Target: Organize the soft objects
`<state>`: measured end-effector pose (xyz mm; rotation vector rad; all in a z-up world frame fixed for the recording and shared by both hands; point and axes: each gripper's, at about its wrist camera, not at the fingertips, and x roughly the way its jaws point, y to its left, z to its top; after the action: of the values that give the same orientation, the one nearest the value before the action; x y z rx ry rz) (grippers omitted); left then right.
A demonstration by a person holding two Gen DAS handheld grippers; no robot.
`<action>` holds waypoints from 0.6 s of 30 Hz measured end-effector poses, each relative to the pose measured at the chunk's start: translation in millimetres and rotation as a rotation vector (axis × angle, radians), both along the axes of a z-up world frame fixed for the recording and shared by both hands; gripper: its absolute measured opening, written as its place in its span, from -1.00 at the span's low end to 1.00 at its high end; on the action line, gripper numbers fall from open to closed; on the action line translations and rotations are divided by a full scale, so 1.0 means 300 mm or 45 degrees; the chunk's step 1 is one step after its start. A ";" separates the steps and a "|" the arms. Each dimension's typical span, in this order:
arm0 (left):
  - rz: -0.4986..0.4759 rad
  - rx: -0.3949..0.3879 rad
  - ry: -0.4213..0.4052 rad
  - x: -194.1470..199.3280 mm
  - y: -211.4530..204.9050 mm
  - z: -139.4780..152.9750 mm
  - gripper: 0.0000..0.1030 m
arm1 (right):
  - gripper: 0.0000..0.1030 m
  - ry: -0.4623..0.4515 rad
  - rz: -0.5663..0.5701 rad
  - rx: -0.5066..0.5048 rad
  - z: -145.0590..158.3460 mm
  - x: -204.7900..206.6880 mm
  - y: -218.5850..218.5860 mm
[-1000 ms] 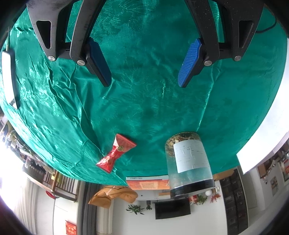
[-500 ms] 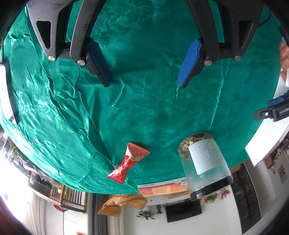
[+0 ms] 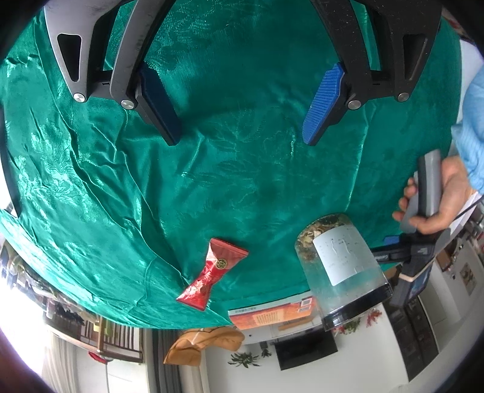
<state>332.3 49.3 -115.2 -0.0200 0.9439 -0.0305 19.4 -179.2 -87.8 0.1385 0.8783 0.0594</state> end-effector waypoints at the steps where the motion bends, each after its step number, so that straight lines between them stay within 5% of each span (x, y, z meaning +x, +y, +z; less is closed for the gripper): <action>1: 0.021 -0.005 -0.002 0.035 0.001 -0.002 1.00 | 0.68 -0.001 0.001 -0.006 -0.001 0.002 0.004; 12: 0.136 0.016 0.006 0.288 -0.052 -0.010 0.99 | 0.71 0.000 0.012 -0.055 -0.006 0.013 0.024; 14: 0.158 0.009 -0.029 0.292 -0.040 -0.001 0.62 | 0.72 0.001 0.015 -0.065 -0.006 0.016 0.027; 15: 0.160 0.005 -0.058 0.285 -0.034 0.007 0.00 | 0.72 0.001 0.015 -0.070 -0.007 0.018 0.029; 18: 0.141 -0.022 -0.076 0.249 -0.007 0.008 -0.01 | 0.72 0.001 0.016 -0.074 -0.008 0.023 0.030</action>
<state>406.9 47.2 -112.8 -0.0871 0.8819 0.0628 26.3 -170.3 -90.1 0.0787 0.8809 0.0452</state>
